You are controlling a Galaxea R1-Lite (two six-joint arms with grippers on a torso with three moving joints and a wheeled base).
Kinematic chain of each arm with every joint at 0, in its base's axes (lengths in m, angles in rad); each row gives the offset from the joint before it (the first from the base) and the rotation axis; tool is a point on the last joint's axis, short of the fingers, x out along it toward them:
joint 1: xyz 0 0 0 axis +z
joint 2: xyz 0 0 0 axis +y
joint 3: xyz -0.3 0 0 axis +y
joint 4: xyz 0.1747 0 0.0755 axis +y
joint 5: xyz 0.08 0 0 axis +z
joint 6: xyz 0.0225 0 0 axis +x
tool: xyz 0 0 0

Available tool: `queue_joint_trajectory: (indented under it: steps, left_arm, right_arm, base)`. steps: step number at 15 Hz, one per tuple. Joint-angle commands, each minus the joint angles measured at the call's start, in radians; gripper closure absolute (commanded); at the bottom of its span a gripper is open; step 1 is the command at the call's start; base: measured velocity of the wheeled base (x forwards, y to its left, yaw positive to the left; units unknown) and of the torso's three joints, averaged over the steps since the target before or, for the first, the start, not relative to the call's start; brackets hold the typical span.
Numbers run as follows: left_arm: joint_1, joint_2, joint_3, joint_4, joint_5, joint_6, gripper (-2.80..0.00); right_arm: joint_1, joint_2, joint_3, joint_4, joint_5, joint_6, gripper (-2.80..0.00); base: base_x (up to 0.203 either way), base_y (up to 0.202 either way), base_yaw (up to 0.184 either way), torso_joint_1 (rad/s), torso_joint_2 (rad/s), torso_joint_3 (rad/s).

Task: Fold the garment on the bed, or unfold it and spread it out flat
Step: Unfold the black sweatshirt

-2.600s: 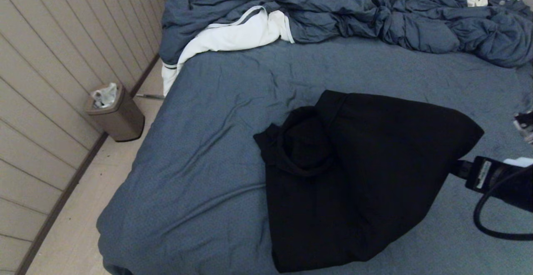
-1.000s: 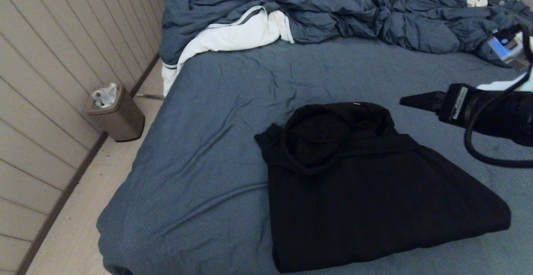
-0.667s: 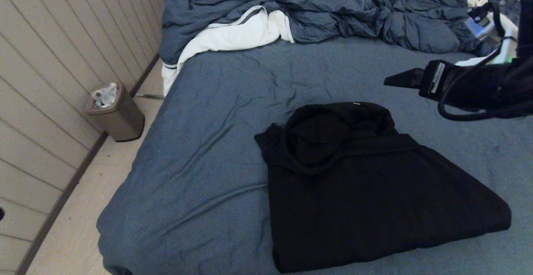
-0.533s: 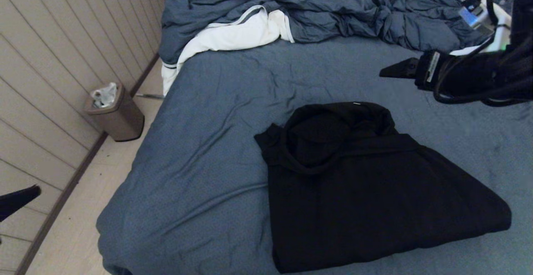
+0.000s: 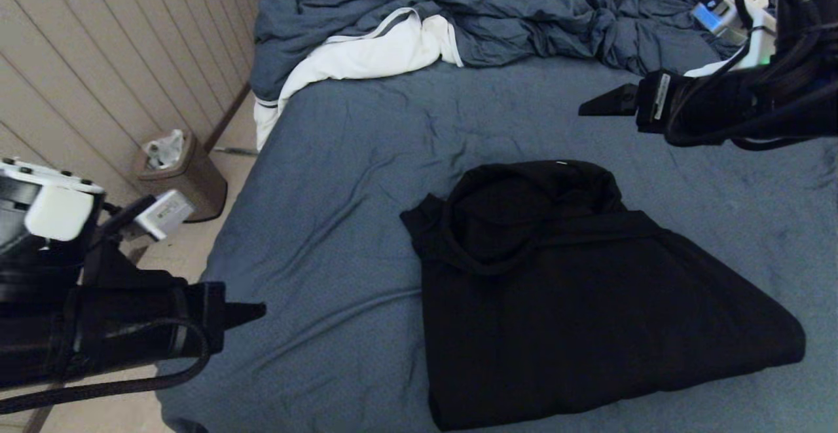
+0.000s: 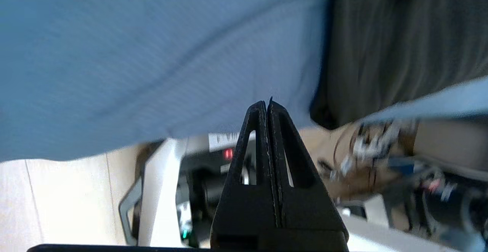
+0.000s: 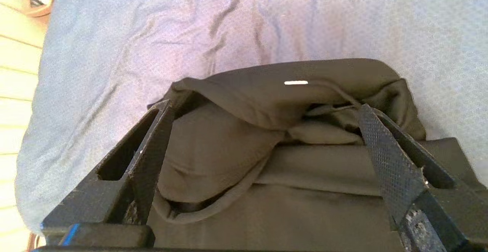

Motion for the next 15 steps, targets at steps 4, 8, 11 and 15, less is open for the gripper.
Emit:
queue_joint_trajectory:
  steps: [4,8,11,15]
  left_arm:
    - [-0.027,0.142,-0.006,-0.042,-0.001,-0.008,0.0]
    - [-0.055,0.247,-0.031,-0.069,0.004,-0.042,0.0]
    - [-0.092,0.296,-0.044,-0.078,0.005,-0.079,0.0]
    - [-0.111,0.364,-0.055,-0.079,0.007,-0.082,0.0]
  right_arm:
    - [-0.01,-0.008,-0.013,0.004,0.009,-0.005,-2.8]
    - [-0.008,-0.002,-0.015,0.002,0.012,-0.005,-2.8]
    - [-0.007,-0.002,-0.012,0.004,0.012,-0.005,-2.8]
    - [-0.004,-0.012,0.007,0.002,0.013,-0.031,-2.8]
  base:
    - [0.0,0.0,0.0,0.0,0.0,0.0]
    - [0.0,0.0,0.0,0.0,0.0,0.0]
    - [0.0,0.0,0.0,0.0,0.0,0.0]
    - [0.0,0.0,0.0,0.0,0.0,0.0]
